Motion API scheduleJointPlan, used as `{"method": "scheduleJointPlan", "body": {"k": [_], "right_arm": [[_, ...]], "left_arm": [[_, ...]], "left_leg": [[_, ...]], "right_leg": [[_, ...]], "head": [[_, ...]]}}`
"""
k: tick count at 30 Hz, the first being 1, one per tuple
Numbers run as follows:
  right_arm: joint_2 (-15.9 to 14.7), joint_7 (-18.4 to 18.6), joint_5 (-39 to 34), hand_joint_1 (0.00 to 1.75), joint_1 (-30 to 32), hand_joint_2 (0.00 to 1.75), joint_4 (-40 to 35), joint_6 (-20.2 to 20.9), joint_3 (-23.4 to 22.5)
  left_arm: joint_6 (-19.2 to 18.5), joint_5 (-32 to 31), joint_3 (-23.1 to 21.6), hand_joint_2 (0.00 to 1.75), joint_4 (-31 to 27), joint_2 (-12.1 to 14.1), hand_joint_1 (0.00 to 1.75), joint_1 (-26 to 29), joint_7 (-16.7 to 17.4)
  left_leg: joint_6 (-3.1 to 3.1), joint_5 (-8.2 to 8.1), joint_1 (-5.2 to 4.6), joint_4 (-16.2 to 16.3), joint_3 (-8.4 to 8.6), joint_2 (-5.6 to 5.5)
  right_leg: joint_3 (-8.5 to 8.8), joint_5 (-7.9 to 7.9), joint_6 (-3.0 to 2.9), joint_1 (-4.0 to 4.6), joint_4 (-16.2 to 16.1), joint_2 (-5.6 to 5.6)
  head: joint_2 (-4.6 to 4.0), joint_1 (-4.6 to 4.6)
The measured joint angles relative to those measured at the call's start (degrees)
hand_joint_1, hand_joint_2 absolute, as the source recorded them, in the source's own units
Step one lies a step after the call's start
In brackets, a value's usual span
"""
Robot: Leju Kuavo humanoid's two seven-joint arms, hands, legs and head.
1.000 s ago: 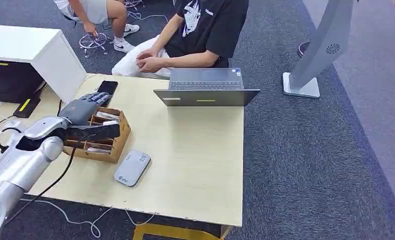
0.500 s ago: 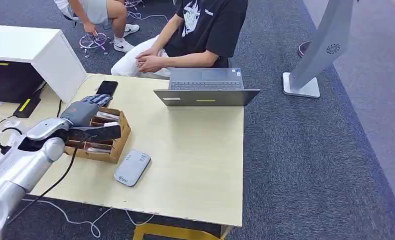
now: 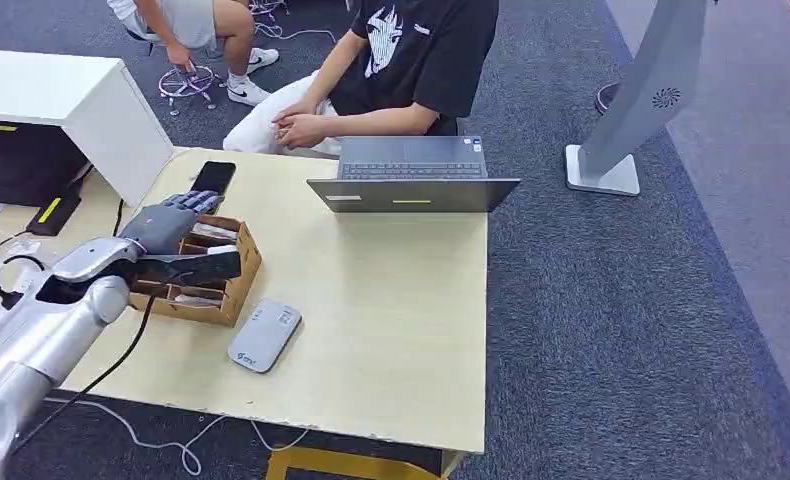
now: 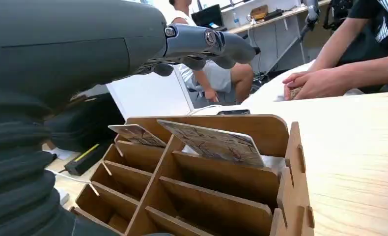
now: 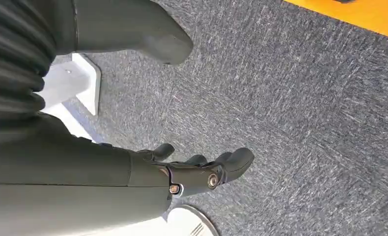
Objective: Pass the card to the sensor for recognition and then transmit it.
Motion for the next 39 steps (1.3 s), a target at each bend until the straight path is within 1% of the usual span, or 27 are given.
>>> {"method": "scheduleJointPlan", "body": {"k": [6, 7, 8, 19, 29, 39], "right_arm": [[0.0, -0.1, -0.6, 0.00, 0.0, 1.75, 0.0, 0.0, -0.1], [0.0, -0.2, -0.6, 0.00, 0.0, 1.75, 0.0, 0.0, -0.1], [0.0, -0.2, -0.7, 0.00, 0.0, 1.75, 0.0, 0.0, -0.1], [0.5, -0.5, -0.7, 0.00, 0.0, 1.75, 0.0, 0.1, -0.1], [1.0, -0.8, -0.7, 0.00, -0.1, 1.75, 0.0, 0.1, -0.1], [1.1, -0.8, -0.7, 0.00, -0.1, 1.75, 0.0, 0.2, -0.2]], "left_arm": [[0.2, 0.0, 0.0, 1.75, 0.4, -0.2, 0.00, 0.3, 0.0], [0.2, 0.0, 0.0, 1.75, 0.5, -0.2, 1.05, 0.3, 0.0], [0.2, 0.0, 0.0, 1.75, 0.5, -0.2, 1.75, 0.3, 0.0], [0.3, -0.7, 0.0, 1.75, 0.9, -0.2, 1.75, 0.5, -0.2], [0.8, -0.7, 0.0, 1.75, 0.9, 0.7, 1.75, 0.6, -0.4], [0.8, -0.7, 0.0, 1.75, 0.9, 0.9, 1.75, 0.6, -0.4]], "left_leg": [[0.00, 0.00, 0.00, 0.0, 0.00, 0.00], [0.00, 0.00, 0.00, 0.0, 0.00, 0.00], [0.00, 0.00, 0.00, 0.0, 0.00, 0.00], [0.00, 0.00, 0.01, 0.0, -0.01, 0.00], [0.00, 0.00, 0.02, 0.0, 0.00, 0.02], [0.00, 0.00, 0.02, 0.0, 0.00, 0.02]], "right_leg": [[0.00, 0.00, 0.00, 0.00, 0.0, 0.00], [0.00, 0.00, 0.00, 0.00, 0.0, 0.00], [0.00, 0.00, 0.00, 0.00, 0.0, 0.00], [0.00, 0.00, 0.00, 0.00, 0.0, -0.01], [0.00, 0.00, 0.00, 0.00, 0.0, 0.01], [0.01, 0.00, 0.00, 0.00, 0.0, 0.01]], "head": [[0.00, 0.00], [0.00, 0.00], [0.00, 0.00], [0.00, -0.04], [0.00, 0.00], [0.00, 0.00]]}}
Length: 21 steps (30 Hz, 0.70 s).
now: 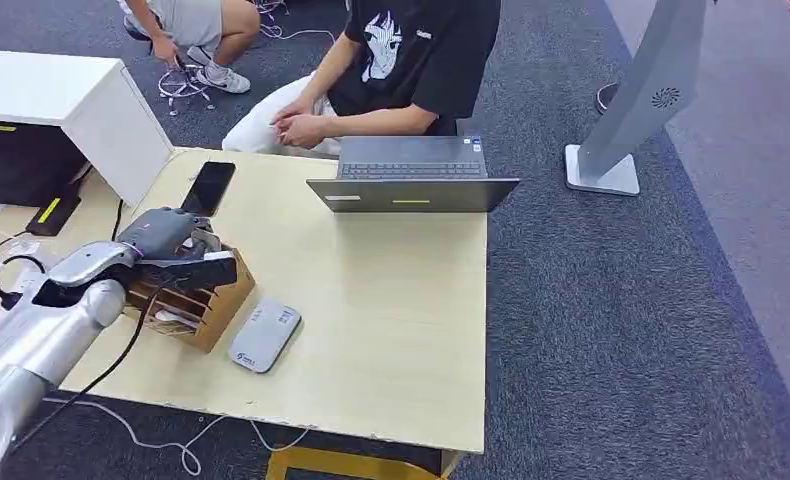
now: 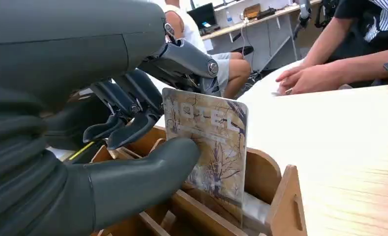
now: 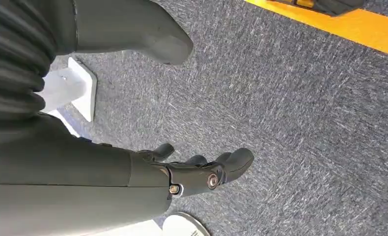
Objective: Pass the card to the sensor for recognition and then transmit it.
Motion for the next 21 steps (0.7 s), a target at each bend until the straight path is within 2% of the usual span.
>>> {"method": "scheduleJointPlan", "body": {"k": [9, 14, 17, 21], "right_arm": [[0.0, -0.1, -0.3, 0.00, 0.0, 1.75, 0.0, 0.2, -0.1], [0.0, -0.3, -1.0, 0.00, 0.0, 1.75, 0.0, -0.2, -0.5], [0.0, -0.7, -1.4, 0.00, 0.2, 1.75, 0.0, -0.4, -0.9], [0.0, -1.0, -2.1, 0.00, 0.5, 1.75, 0.0, -0.8, -1.4]], "left_arm": [[-0.5, 0.0, 0.0, 1.75, 0.0, 1.6, 1.75, 0.1, 0.1], [1.5, -0.6, 0.5, 1.75, -0.6, 2.6, 1.75, 0.1, 1.5], [3.3, -0.5, 2.2, 1.75, -2.9, 4.3, 1.75, 0.1, 2.3], [3.4, -0.2, 5.7, 1.75, -7.7, 6.9, 1.75, -0.1, 3.2]], "left_leg": [[0.00, 0.00, 0.00, 0.0, 0.00, 0.01], [0.00, 0.00, 0.01, 0.0, 0.00, 0.03], [0.00, 0.00, 0.02, 0.0, 0.00, 0.04], [-0.01, 0.00, 0.01, 0.0, -0.01, 0.01]], "right_leg": [[0.00, 0.00, 0.00, 0.00, 0.0, 0.01], [-0.01, 0.00, 0.00, 0.00, 0.0, 0.03], [-0.02, 0.00, 0.00, 0.01, 0.0, 0.04], [-0.05, -0.01, 0.00, 0.04, 0.0, 0.03]], "head": [[0.00, 0.00], [0.00, 0.00], [0.00, 0.02], [0.00, 0.00]]}}
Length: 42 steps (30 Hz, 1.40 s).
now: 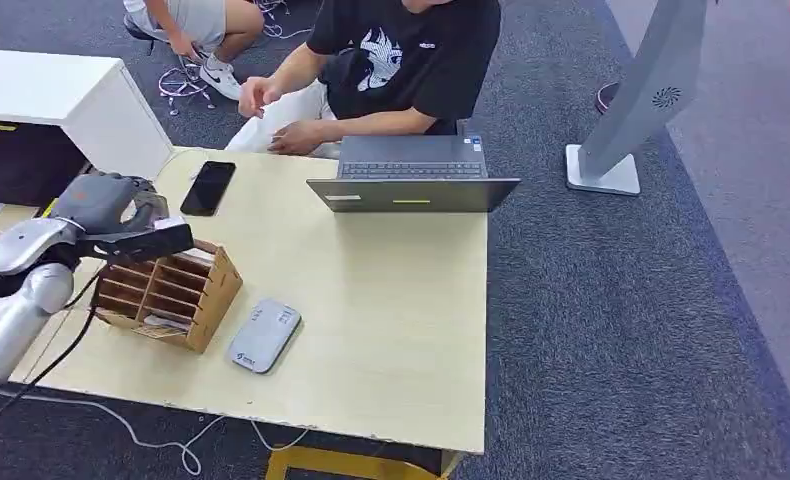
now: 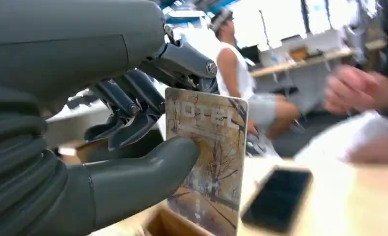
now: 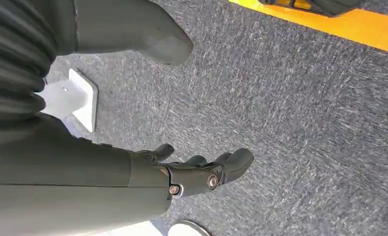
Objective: Pass the card to the sensor for recognition and then transmit it.
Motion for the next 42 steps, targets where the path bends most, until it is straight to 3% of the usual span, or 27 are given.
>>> {"method": "scheduleJointPlan", "body": {"k": [9, 11, 15, 20, 25, 30, 42], "right_arm": [[0.0, -0.1, 0.0, 0.00, 0.0, 1.75, 0.0, -0.2, -0.4], [0.0, -0.1, 0.0, 0.00, 0.1, 1.75, 0.0, -0.4, -0.5], [0.0, -0.2, -0.2, 0.00, 0.7, 1.75, 0.0, -1.2, -0.9], [0.0, 0.1, 0.1, 0.00, 1.2, 1.75, 0.0, -1.6, -1.1], [0.0, 0.5, 0.5, 0.00, 1.4, 1.75, 0.0, -1.8, -1.2], [0.0, 0.8, 1.2, 0.00, 1.4, 1.75, 0.0, -2.3, -1.2], [-0.1, 0.8, 2.1, 0.00, 1.2, 1.75, 0.0, -2.6, -1.2]], "left_arm": [[0.0, 0.1, 2.0, 1.75, -3.1, 1.5, 1.75, 0.0, 0.1], [2.1, 0.0, 2.5, 1.75, -4.2, 1.9, 1.75, 0.6, 0.4], [7.6, 0.3, 7.7, 1.75, -10.9, 3.4, 1.75, 3.5, 0.9], [9.3, -1.9, 16.1, 1.75, -19.1, 4.4, 1.75, 7.3, 1.3], [11.8, -6.4, 20.8, 1.75, -21.3, 4.1, 1.75, 9.8, 2.1], [16.8, -14.5, 22.1, 1.75, -18.4, 2.1, 1.75, 9.9, 3.3], [24.2, -16.6, 22.1, 1.75, -1.1, -6.2, 1.75, 3.9, 4.0]], "left_leg": [[0.00, 0.00, 0.00, 0.0, -0.01, -0.01], [0.00, 0.01, 0.00, 0.0, -0.01, 0.01], [0.00, -0.01, 0.01, 0.0, -0.04, 0.03], [-0.06, -0.07, 0.01, 0.0, -0.06, 0.02], [-0.08, -0.04, 0.02, 0.0, -0.04, 0.03], [-0.08, -0.03, 0.00, 0.0, -0.04, -0.05], [-0.09, -0.03, 0.00, 0.0, -0.04, -0.05]], "right_leg": [[0.02, 0.01, 0.00, 0.00, 0.0, 0.00], [0.03, 0.02, -0.01, 0.00, 0.0, 0.01], [0.00, 0.00, 0.00, 0.00, 0.0, 0.04], [-0.05, -0.05, -0.04, 0.00, 0.0, 0.03], [-0.05, -0.03, -0.05, 0.00, 0.0, 0.04], [-0.02, -0.03, -0.05, -0.01, 0.0, -0.04], [-0.03, -0.01, -0.04, -0.01, 0.0, -0.05]], "head": [[0.00, 0.02], [0.00, 0.02], [0.00, 0.02], [0.00, 0.02], [0.00, 0.00], [0.00, 0.02], [0.00, 0.00]]}}
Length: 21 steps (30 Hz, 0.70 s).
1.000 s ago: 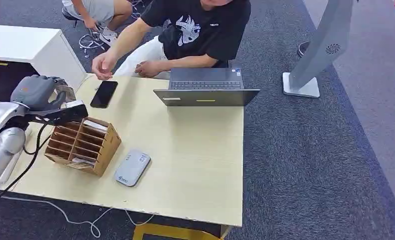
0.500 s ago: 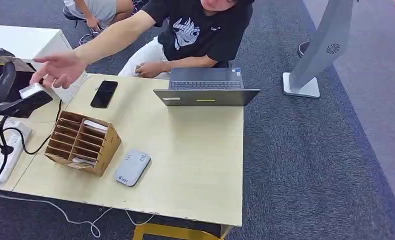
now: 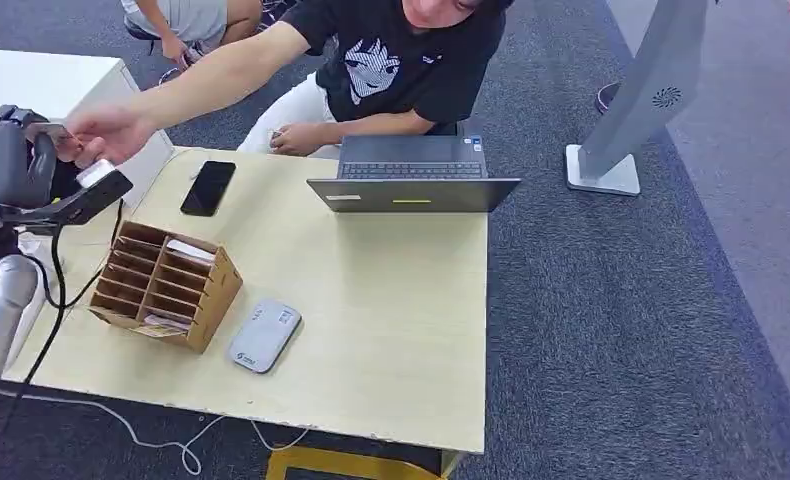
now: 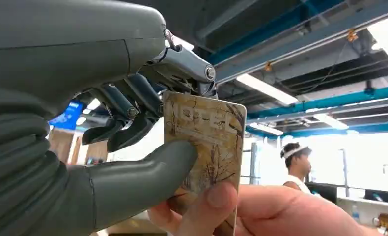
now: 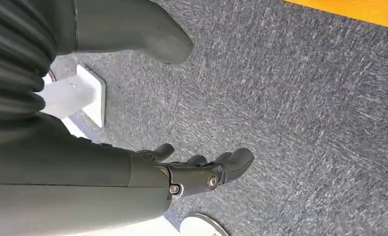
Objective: Pass the card to the sensor for recognition and then transmit it.
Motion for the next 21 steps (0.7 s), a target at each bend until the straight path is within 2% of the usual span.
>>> {"method": "scheduleJointPlan", "body": {"k": [8, 17, 18, 19, 21], "right_arm": [[-0.4, -0.3, -0.2, 0.00, 0.0, 1.75, 0.0, 0.0, -0.2], [-0.9, -0.4, 0.0, 0.00, 0.0, 1.75, 0.0, -0.1, -0.2], [-0.9, -0.4, 0.0, 0.00, 0.0, 1.75, 0.0, -0.1, -0.2], [-1.0, -0.4, 0.0, 0.00, 0.0, 1.75, 0.0, -0.1, -0.2], [-1.0, -0.4, 0.1, 0.00, 0.0, 1.75, 0.0, -0.1, -0.2]], "left_arm": [[1.9, 1.4, 0.0, 1.75, 8.3, -3.4, 1.75, -3.5, -1.1], [2.6, 2.2, 0.1, 1.75, 11.1, -5.2, 1.75, -5.2, -1.2], [2.6, 2.2, 0.1, 1.75, 11.3, -5.3, 0.96, -5.3, -1.3], [2.6, 2.2, 0.1, 1.75, 11.4, -5.4, 0.02, -5.3, -1.3], [2.6, 2.2, 0.1, 1.75, 11.7, -5.6, 0.00, -5.3, -1.2]], "left_leg": [[0.00, 0.00, 0.00, 0.0, 0.00, 0.06], [0.00, -0.01, 0.00, 0.0, -0.01, 0.07], [0.00, -0.01, 0.00, 0.0, -0.01, 0.07], [0.00, -0.01, 0.00, 0.0, -0.01, 0.07], [0.00, -0.01, 0.00, 0.0, -0.01, 0.07]], "right_leg": [[-0.01, 0.01, 0.00, 0.00, 0.0, 0.06], [-0.02, 0.00, 0.00, 0.00, 0.0, 0.07], [-0.02, 0.00, 0.00, 0.00, 0.0, 0.07], [-0.02, 0.00, 0.00, 0.00, 0.0, 0.07], [-0.02, 0.00, 0.00, 0.00, 0.0, 0.07]], "head": [[0.00, 0.00], [0.00, 0.00], [0.00, 0.02], [0.00, 0.00], [-0.02, -0.02]]}}
